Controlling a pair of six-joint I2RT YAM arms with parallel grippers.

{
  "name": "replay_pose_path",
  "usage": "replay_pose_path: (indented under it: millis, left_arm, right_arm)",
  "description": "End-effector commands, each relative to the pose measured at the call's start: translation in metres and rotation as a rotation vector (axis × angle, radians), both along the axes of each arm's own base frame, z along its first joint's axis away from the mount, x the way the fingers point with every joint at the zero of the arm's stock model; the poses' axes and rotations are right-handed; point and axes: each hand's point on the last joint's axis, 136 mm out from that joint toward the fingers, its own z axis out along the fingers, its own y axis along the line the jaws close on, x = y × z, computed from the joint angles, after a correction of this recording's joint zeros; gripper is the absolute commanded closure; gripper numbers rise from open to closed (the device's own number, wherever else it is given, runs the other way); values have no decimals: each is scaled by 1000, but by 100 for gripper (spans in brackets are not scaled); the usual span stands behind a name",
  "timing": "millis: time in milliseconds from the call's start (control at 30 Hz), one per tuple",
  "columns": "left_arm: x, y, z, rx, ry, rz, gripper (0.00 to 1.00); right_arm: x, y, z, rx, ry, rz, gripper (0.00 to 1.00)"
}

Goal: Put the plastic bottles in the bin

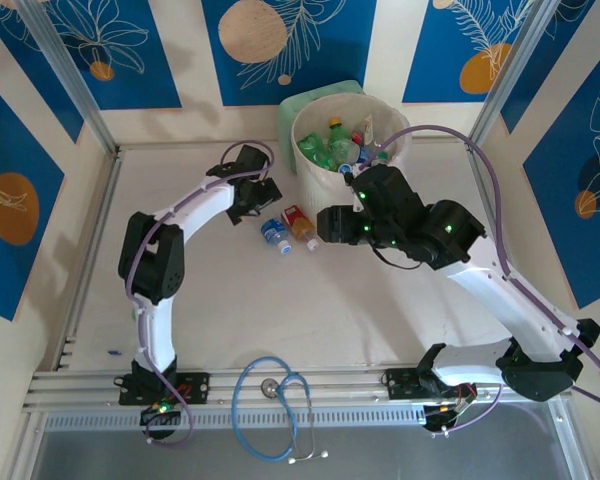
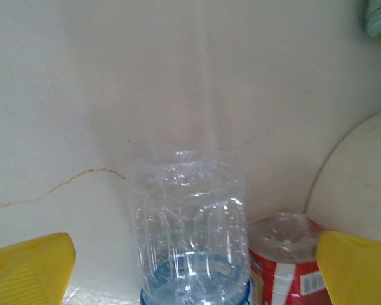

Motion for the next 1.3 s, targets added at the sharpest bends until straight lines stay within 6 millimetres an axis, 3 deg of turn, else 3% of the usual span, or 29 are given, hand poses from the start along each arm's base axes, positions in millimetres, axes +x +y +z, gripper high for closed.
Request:
replay_pose_path:
  millis: [0, 367, 600, 933, 1067, 1167, 1267]
  left_arm:
    - [-2, 0, -10, 41, 34, 4, 3]
    - [1, -5, -44, 65, 100, -3, 7]
    - [-8, 0, -58, 85, 123, -18, 18]
    - [-18, 7, -66, 102, 135, -34, 41]
    - [-22, 8, -45, 83, 94, -43, 47]
    - [-29, 4, -14, 15, 41, -59, 48]
    - [-42, -6, 30, -113, -37, -80, 48]
  right_arm:
    - [-4, 10, 8, 60, -7, 11, 38]
    - [-15, 29, 2, 38, -1, 56, 38]
    - [-20, 33, -4, 38, 8, 60, 42]
    - [-22, 30, -2, 41, -6, 53, 44]
    - [-23, 31, -3, 42, -3, 54, 45]
    - [-24, 34, -5, 46, 2, 68, 45]
    - [-27, 44, -5, 66, 11, 108, 43]
